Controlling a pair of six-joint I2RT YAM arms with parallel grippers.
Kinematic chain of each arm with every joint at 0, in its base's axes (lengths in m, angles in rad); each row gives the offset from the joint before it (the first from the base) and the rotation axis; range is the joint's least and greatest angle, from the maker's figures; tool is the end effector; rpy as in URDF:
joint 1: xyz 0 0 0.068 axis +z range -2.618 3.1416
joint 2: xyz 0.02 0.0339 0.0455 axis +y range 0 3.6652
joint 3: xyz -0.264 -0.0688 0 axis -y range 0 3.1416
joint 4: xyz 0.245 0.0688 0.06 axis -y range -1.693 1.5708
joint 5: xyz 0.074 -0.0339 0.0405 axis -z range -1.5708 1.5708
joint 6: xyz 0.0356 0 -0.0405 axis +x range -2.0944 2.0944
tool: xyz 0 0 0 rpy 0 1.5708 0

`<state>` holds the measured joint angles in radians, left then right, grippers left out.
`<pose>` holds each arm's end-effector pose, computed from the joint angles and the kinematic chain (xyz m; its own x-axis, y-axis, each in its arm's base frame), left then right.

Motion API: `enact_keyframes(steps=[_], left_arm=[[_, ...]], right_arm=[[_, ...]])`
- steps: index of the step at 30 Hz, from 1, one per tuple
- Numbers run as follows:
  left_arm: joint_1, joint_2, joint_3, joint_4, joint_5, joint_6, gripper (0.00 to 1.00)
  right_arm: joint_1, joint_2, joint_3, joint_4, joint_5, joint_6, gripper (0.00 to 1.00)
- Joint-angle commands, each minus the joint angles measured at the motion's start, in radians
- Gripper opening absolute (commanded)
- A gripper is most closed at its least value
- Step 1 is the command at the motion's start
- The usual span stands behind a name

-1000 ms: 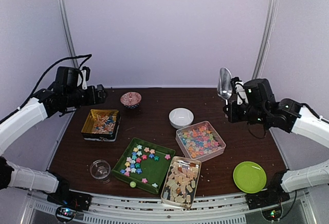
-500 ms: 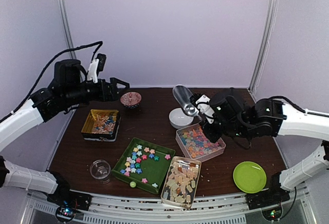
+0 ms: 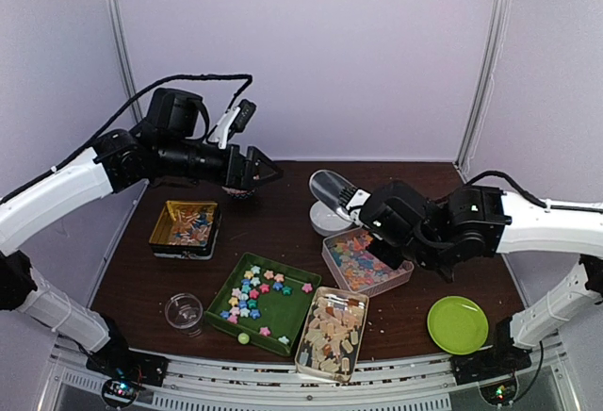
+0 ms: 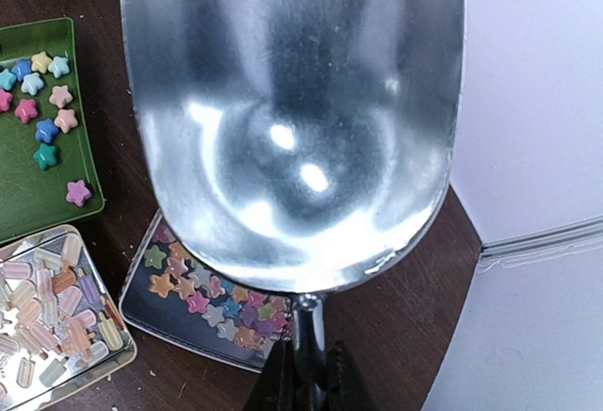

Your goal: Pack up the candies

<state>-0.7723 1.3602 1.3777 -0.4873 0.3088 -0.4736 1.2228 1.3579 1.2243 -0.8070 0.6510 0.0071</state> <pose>0.2109 -0.2205 0.3871 -0.6803 0.0561 -0.7308 0.6165 0.5831 -0.5291 0.1142 0.2515 0.3157 -0.2800 -0.7552 -0.5928 -0.6240 0.6123 -0.4854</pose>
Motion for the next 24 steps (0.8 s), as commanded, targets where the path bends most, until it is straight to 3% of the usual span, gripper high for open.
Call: enact_keyframes(steps=[1, 6, 18, 24], left_arm=[[-0.025, 0.049, 0.069, -0.010, 0.133, 0.022, 0.81], [-0.057, 0.088, 0.112, -0.033, 0.168, 0.091, 0.75], [-0.058, 0.192, 0.194, -0.106, 0.212, 0.131, 0.41], [-0.058, 0.214, 0.230, -0.130, 0.205, 0.132, 0.35]], right_arm=[[0.027, -0.003, 0.018, -0.005, 0.106, -0.059, 0.00], [0.048, -0.014, -0.001, 0.024, 0.103, -0.090, 0.00], [0.074, -0.006, -0.015, 0.069, 0.108, -0.128, 0.00], [0.074, 0.004, -0.006, 0.075, 0.122, -0.138, 0.00]])
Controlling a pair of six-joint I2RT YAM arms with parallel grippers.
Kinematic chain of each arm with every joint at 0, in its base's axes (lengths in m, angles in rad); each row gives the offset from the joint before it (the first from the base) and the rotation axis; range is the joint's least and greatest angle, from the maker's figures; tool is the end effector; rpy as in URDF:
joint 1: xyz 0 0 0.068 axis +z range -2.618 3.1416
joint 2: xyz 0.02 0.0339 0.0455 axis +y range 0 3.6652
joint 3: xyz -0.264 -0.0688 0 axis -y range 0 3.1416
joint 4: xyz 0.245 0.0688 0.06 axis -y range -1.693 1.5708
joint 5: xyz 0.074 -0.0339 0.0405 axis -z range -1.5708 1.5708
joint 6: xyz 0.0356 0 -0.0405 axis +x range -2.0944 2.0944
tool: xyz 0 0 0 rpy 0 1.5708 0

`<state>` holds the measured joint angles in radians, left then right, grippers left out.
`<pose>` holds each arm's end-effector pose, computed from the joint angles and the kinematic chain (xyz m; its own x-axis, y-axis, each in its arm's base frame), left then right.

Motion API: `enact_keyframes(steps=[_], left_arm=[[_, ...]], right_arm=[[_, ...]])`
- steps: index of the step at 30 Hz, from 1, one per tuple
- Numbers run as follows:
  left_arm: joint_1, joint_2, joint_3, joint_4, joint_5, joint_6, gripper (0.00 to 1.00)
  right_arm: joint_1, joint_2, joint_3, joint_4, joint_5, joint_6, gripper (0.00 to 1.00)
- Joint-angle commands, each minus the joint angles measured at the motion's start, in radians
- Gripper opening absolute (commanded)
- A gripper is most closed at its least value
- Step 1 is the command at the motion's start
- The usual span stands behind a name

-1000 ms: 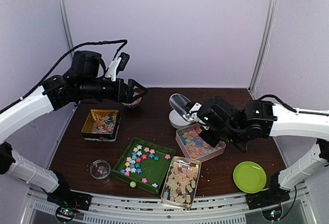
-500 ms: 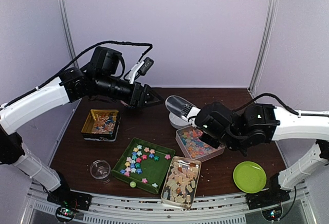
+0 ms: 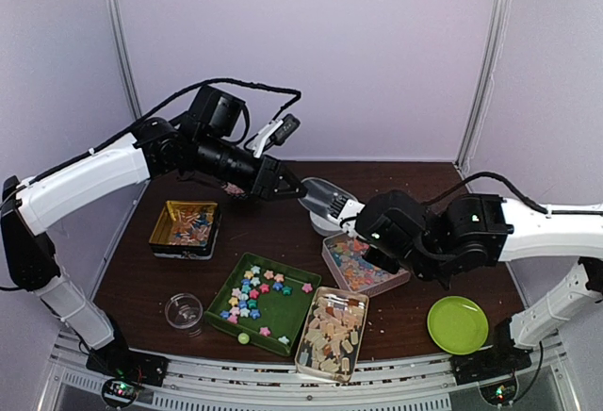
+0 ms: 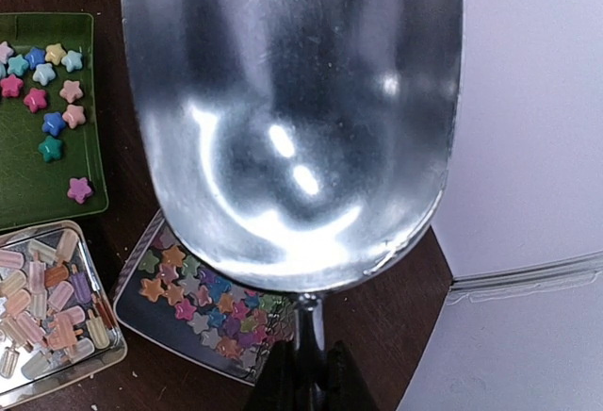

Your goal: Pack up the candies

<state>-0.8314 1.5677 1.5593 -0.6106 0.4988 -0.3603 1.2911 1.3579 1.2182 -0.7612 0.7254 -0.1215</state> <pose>0.2235 -0.2704 0.3744 -0.6872 0.2941 -0.6643 0.7150 0.4355 -0.5469 0.0994 0.2604 0.3180 -0.1414 -0.8209 -0.5533 -0.6272 0.5067 -0.5915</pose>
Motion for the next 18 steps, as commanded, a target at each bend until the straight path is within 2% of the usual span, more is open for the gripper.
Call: enact_keyframes(steps=[1, 18], left_arm=[[0.002, 0.010, 0.052, -0.008, 0.017, 0.018, 0.34], [0.002, 0.045, 0.058, -0.001, 0.057, -0.011, 0.16]], right_arm=[[0.006, 0.006, 0.001, 0.028, 0.050, -0.011, 0.00], [0.006, 0.031, 0.006, 0.043, 0.060, -0.013, 0.00]])
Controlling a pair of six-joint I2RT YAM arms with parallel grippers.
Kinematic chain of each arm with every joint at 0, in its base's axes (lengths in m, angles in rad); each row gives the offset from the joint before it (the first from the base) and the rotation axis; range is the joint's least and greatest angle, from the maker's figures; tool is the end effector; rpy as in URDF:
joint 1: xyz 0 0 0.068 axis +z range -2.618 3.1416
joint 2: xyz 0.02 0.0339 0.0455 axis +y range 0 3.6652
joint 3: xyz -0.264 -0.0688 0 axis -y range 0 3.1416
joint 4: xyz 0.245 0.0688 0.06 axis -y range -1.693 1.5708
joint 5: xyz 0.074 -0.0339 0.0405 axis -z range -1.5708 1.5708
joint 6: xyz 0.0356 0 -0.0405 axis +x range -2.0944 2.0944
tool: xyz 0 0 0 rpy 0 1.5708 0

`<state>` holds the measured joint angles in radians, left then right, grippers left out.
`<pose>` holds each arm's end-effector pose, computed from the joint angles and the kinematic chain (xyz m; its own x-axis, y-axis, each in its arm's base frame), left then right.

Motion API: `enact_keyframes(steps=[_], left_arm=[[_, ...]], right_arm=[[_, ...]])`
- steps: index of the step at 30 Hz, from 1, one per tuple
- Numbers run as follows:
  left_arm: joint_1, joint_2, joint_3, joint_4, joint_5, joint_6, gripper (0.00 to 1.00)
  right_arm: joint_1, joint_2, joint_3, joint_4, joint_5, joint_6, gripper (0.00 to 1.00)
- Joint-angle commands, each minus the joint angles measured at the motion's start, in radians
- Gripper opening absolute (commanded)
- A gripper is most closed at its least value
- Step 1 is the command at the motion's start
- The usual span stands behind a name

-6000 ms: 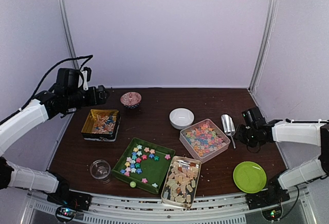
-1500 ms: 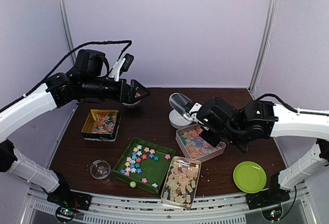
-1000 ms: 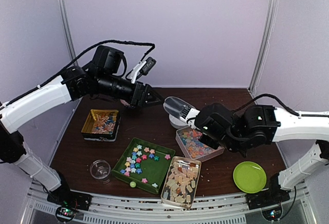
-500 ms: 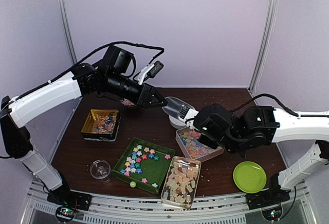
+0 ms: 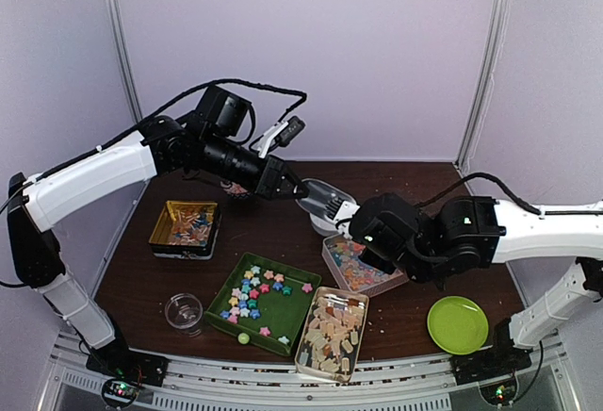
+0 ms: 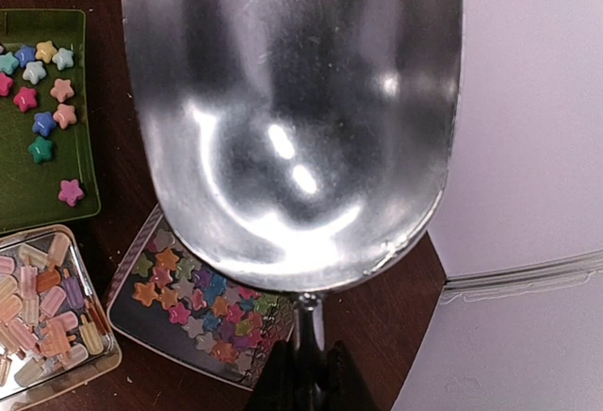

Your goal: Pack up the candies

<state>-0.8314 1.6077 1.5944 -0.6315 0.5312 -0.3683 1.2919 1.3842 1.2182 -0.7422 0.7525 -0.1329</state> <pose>0.2287 -0.2775 0.3711 -0.7054 0.3128 -0.6360 0.7030 0.4228 -0.5718 0.1016 0.2664 0.3128 -0.1375 -0.8314 -0.5383 -0.6096 0.4994 -0.6156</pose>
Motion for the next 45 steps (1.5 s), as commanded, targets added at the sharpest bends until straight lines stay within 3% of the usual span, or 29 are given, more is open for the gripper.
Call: enact_keyframes(steps=[1, 6, 10, 16, 17, 19, 20, 21, 23, 29, 35, 37, 41, 45], left_arm=[[0.002, 0.004, 0.022, 0.021, 0.026, -0.004, 0.15], [0.002, 0.009, 0.022, 0.026, 0.035, -0.010, 0.10], [0.002, 0.013, 0.022, 0.030, 0.037, -0.012, 0.00], [0.002, 0.005, 0.007, 0.070, 0.029, -0.042, 0.00], [0.002, 0.000, 0.003, 0.082, 0.016, -0.051, 0.00], [0.002, -0.012, -0.008, 0.107, -0.014, -0.069, 0.00], [0.003, -0.020, -0.011, 0.115, -0.040, -0.079, 0.00], [0.005, -0.029, -0.012, 0.118, -0.074, -0.089, 0.00], [0.023, -0.050, -0.016, 0.141, -0.122, -0.117, 0.00], [0.121, -0.178, -0.135, 0.324, -0.184, -0.248, 0.00], [0.146, -0.338, -0.385, 0.588, -0.228, -0.346, 0.00], [0.146, -0.386, -0.465, 0.686, -0.219, -0.380, 0.00], [0.144, -0.482, -0.638, 0.889, -0.220, -0.459, 0.00], [0.143, -0.550, -0.737, 0.965, -0.215, -0.482, 0.00]], right_arm=[[0.006, 0.007, 0.007, 0.023, 0.033, -0.002, 0.00], [0.006, 0.007, 0.010, 0.021, 0.034, -0.003, 0.00], [0.006, 0.010, 0.010, 0.021, 0.035, -0.004, 0.00], [0.008, 0.004, 0.025, 0.018, 0.008, 0.016, 0.01], [0.008, -0.005, 0.028, 0.023, -0.017, 0.025, 0.17], [0.005, -0.032, 0.032, 0.046, -0.064, 0.042, 0.59], [0.001, -0.039, 0.043, 0.048, -0.088, 0.066, 0.74], [-0.003, -0.046, 0.059, 0.045, -0.103, 0.095, 0.82], [-0.020, -0.066, 0.093, 0.049, -0.162, 0.137, 0.89], [-0.154, -0.209, 0.085, 0.223, -0.432, 0.313, 0.91], [-0.294, -0.358, -0.157, 0.665, -0.589, 0.510, 0.90], [-0.338, -0.348, -0.165, 0.711, -0.653, 0.593, 0.88], [-0.419, -0.281, -0.220, 0.941, -0.983, 0.765, 0.85], [-0.421, -0.208, -0.240, 1.102, -1.098, 0.856, 0.83]])
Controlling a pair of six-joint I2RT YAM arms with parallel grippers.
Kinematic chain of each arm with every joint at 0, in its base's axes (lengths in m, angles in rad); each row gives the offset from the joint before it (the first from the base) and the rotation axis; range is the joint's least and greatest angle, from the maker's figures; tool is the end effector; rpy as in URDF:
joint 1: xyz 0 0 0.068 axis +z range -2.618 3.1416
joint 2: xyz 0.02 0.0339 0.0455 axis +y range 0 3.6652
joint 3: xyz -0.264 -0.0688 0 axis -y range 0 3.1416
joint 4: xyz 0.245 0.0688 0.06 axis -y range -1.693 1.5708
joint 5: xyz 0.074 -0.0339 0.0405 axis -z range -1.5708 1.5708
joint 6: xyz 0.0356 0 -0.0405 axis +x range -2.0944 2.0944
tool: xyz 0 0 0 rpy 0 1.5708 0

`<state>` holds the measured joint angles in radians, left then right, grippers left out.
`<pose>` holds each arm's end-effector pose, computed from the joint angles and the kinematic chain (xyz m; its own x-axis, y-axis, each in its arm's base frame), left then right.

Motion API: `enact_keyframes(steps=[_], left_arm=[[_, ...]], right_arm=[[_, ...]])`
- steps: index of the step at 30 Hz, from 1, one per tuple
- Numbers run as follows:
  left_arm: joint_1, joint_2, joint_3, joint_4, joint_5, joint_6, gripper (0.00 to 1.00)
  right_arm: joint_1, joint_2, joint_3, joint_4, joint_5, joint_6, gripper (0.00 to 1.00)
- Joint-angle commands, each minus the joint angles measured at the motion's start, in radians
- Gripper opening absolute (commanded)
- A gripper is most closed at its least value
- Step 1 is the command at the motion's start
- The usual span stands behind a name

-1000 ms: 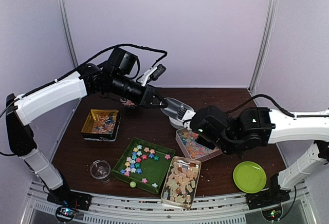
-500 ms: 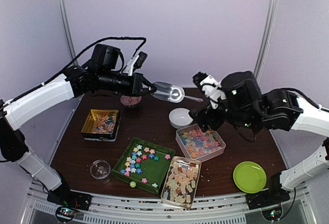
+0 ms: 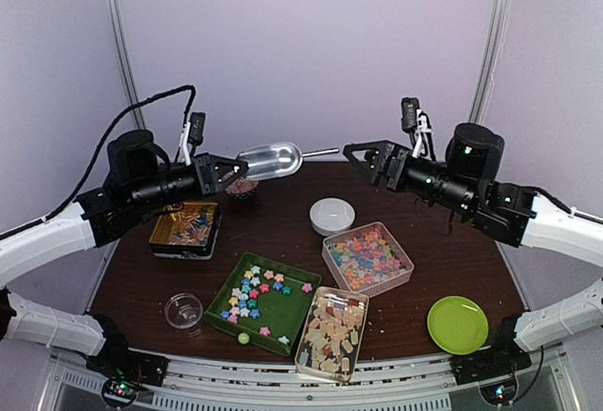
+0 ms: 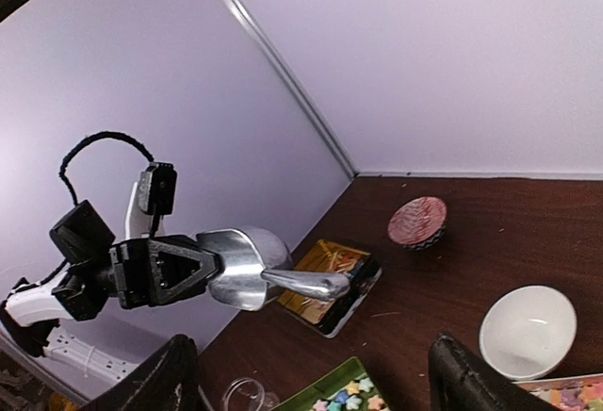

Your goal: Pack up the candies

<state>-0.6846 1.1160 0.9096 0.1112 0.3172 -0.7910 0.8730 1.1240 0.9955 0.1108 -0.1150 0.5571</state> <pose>0.1971 -0.1752 0.3489 -0.6500 -0.3415 -0.6789 0.5392 0.4222 -0.7287 0.1677 0.2064 0.3778 -0.4511 0.2795 -0.8476 -0.7027 0.4743 0.5304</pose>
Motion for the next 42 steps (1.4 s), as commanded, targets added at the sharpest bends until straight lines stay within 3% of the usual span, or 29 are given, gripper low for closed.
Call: enact_keyframes(steps=[1, 16, 27, 42], left_arm=[[-0.004, -0.072, -0.064, 0.223, 0.001, -0.057, 0.00], [-0.006, -0.185, -0.102, 0.160, 0.012, 0.033, 0.00], [-0.006, -0.210, -0.079, 0.124, -0.010, 0.049, 0.00], [-0.026, -0.165, -0.100, 0.141, 0.012, 0.067, 0.00]], right_arm=[[-0.001, 0.071, -0.018, 0.272, -0.240, 0.186, 0.82], [-0.025, 0.289, 0.127, 0.433, -0.461, 0.223, 0.64], [-0.037, 0.327, 0.214, 0.370, -0.448, 0.160, 0.59], [-0.035, 0.266, 0.060, 0.444, -0.428, 0.092, 0.55]])
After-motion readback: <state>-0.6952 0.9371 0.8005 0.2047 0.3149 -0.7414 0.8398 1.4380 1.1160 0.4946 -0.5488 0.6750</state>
